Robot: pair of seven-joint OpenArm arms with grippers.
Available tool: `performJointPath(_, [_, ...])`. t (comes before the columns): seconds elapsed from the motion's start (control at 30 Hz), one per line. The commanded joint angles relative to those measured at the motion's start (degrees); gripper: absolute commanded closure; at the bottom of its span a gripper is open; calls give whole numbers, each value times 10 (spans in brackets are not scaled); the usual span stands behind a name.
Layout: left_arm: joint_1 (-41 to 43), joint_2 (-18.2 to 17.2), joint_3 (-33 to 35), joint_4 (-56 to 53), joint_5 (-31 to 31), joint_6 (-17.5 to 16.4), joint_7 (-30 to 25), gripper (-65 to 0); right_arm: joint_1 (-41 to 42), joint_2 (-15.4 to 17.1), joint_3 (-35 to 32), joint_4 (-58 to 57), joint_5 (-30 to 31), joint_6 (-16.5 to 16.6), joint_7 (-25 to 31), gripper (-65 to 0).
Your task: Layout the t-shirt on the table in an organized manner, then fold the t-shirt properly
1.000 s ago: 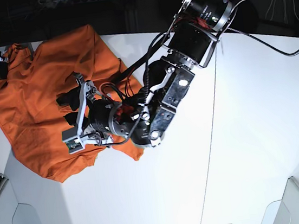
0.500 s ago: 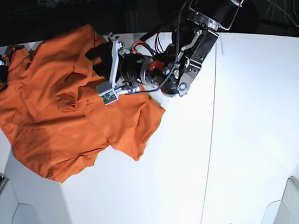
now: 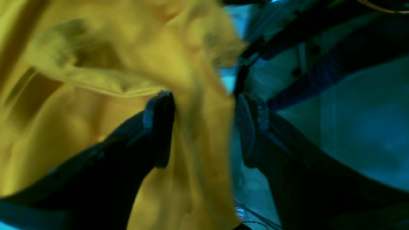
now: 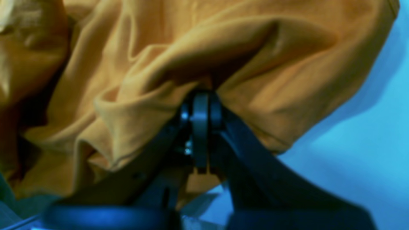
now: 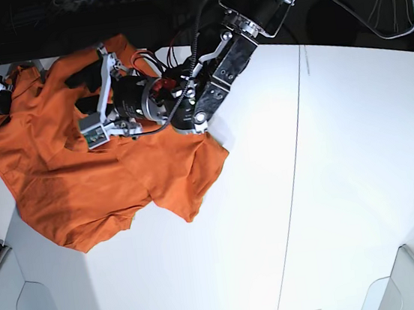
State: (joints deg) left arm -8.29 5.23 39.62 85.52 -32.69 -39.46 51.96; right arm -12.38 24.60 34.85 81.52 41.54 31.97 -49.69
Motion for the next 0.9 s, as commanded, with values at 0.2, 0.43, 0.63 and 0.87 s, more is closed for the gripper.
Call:
performJointPath(0.2, [-12,17,103,10,60,16,-22,-339,2,9,2,4,-6,-1,-13,0])
performJointPath(0.43, [-14,17,63,14,57,28,-32,-339,2,9,2,4,-6,-1,-3,0])
performJointPath(0.63, [-14,17,-23,64,16,28,-35,-339,1,9,2,4,-6,-1,-3,0])
performJointPath(0.87, [-14,38,-40,33,96,59,-91,-339,1,9,2,4,-6,-1,-4,0])
